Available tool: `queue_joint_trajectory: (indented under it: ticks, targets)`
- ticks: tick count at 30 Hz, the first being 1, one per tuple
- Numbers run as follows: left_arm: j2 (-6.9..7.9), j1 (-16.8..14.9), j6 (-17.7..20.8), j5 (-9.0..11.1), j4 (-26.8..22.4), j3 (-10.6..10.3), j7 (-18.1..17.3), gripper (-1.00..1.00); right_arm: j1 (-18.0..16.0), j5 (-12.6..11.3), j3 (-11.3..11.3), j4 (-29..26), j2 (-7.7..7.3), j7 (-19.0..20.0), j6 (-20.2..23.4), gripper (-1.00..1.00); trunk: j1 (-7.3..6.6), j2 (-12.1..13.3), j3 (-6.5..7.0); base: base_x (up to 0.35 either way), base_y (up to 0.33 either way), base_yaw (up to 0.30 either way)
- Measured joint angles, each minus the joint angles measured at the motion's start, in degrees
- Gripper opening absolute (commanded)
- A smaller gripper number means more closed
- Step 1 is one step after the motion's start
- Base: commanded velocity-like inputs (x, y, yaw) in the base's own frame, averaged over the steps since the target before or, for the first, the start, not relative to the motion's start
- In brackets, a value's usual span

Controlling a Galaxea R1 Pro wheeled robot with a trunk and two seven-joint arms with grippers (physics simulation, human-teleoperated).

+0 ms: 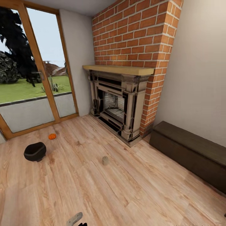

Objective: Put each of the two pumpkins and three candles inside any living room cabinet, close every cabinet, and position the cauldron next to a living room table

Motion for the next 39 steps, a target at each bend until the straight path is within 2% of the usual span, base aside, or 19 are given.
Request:
queue_joint_trajectory:
  ticks: [26,39]
  targets:
    - [0.0,0.0,0.0,0.0,0.0,-0.3,0.0,1.0,0.0,0.0,0.0,0.0,0.0,0.0,0.0,1.0,-0.01,0.0,1.1,0.129,0.052,-0.258]
    - [0.0,0.0,0.0,0.0,0.0,-0.3,0.0,1.0,0.0,0.0,0.0,0.0,0.0,0.0,0.0,1.0,0.0,0.0,1.65,0.181,0.125,-0.258]
